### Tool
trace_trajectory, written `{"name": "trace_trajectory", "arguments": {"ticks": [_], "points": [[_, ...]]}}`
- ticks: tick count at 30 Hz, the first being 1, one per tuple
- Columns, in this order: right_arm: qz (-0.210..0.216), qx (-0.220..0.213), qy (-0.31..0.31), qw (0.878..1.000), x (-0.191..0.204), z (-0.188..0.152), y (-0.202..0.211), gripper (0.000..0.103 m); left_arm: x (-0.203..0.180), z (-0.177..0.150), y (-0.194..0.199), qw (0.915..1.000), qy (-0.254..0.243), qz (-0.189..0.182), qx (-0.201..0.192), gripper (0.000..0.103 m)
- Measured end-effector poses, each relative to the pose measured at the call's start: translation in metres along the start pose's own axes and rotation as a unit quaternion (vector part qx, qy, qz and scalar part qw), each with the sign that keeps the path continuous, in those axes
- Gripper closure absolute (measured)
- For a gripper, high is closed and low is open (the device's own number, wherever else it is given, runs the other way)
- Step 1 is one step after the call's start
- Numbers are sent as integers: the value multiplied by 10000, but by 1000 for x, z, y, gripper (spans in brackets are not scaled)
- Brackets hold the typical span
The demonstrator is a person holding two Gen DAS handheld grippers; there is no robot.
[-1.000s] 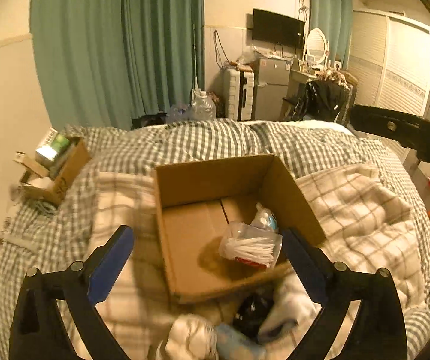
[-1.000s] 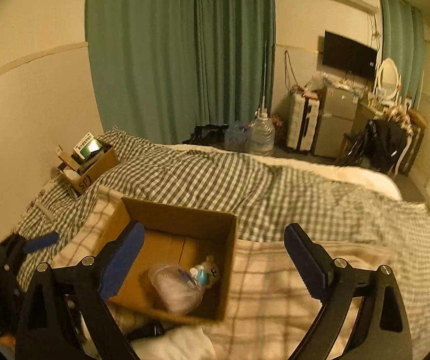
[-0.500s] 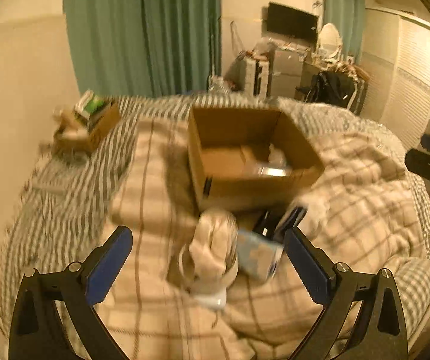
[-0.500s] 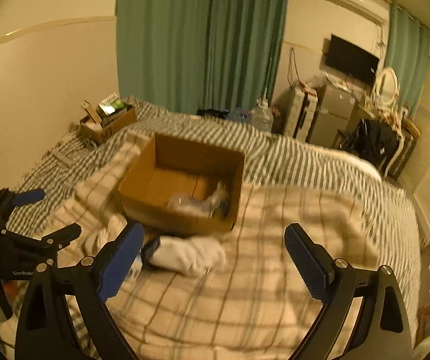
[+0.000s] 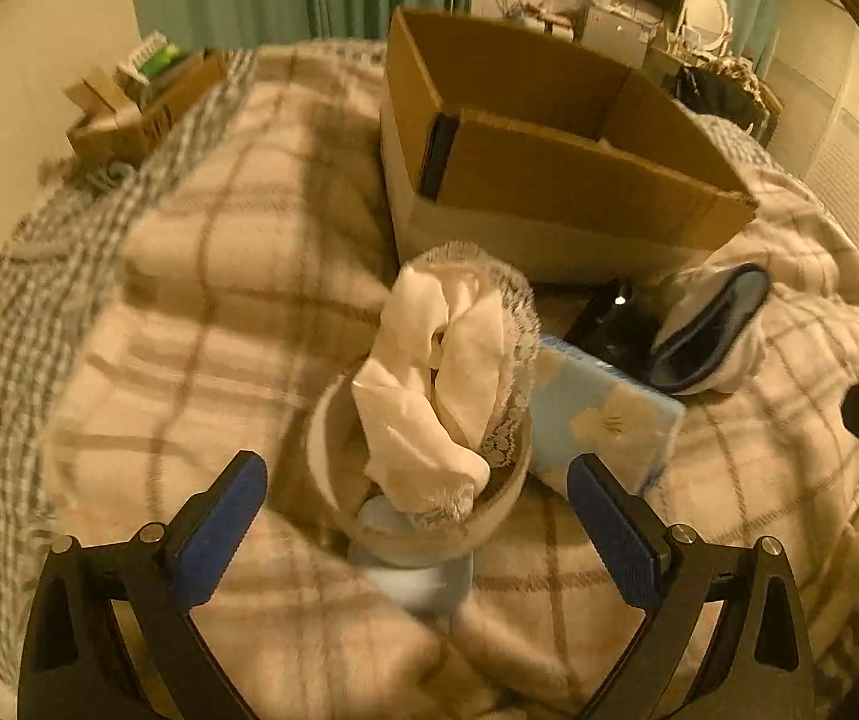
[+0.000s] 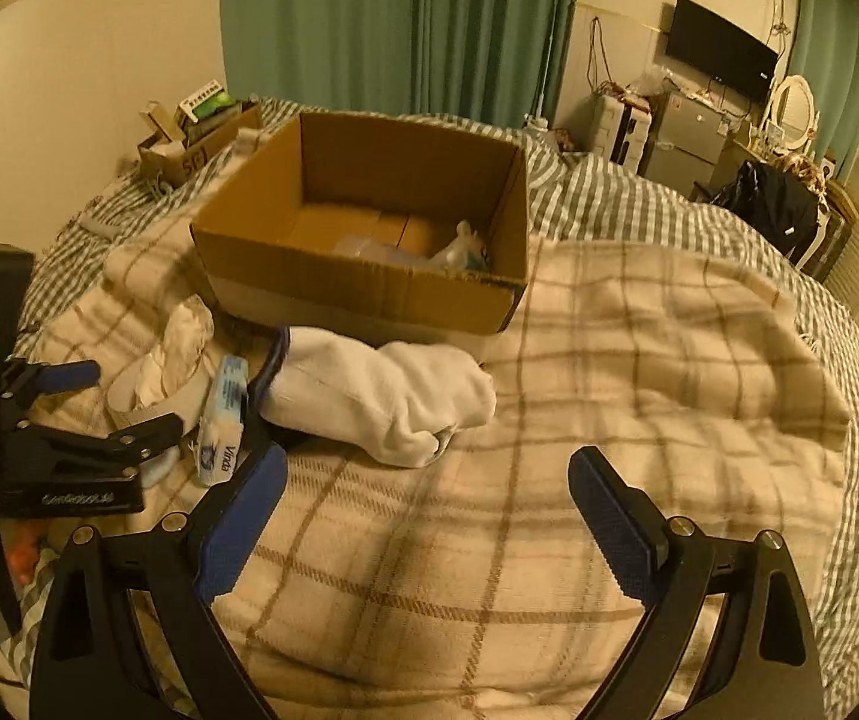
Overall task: Organize objects
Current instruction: 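Grasp the white tape roll with the left tool and lift it, then grasp the blue tissue pack with the right tool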
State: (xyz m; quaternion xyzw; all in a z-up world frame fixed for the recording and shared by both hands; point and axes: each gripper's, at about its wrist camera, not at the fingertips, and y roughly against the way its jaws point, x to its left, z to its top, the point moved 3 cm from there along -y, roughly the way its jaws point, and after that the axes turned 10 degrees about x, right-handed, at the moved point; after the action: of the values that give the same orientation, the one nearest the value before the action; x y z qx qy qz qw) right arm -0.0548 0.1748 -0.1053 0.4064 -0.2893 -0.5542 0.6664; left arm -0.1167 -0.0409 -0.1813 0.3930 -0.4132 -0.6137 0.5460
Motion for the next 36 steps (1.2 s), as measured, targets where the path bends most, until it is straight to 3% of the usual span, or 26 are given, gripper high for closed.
{"name": "trace_trajectory", "arguments": {"ticks": [1,4,11,16,23,25,28,30,36], "points": [[11,21,-4,10000,0,-1,-2,8,-1,1,-5,10000,7,-35,88,23],[57,5,-10,10000,0,0,-1,8,0,1,-6,9999,74,-71,80,22],[53,-16,157,9999,18,-1,3,8,-1,-1,45,9968,120,-156,-774,23],[243,94,337,9991,43,2,-5,8,10,2,74,9934,196,-152,-1122,23],[768,638,279,9946,77,10,-49,11,36,-5,77,9946,176,329,-969,23],[892,761,209,9929,83,12,-59,18,40,-6,71,9953,212,348,-875,23],[1033,923,141,9903,92,14,-71,41,41,-9,66,9959,204,358,-809,23],[1023,976,199,9898,97,12,-74,76,39,-10,64,9961,151,331,-801,22],[939,798,394,9916,106,9,-54,84,37,-13,65,9960,100,271,-843,22]]}}
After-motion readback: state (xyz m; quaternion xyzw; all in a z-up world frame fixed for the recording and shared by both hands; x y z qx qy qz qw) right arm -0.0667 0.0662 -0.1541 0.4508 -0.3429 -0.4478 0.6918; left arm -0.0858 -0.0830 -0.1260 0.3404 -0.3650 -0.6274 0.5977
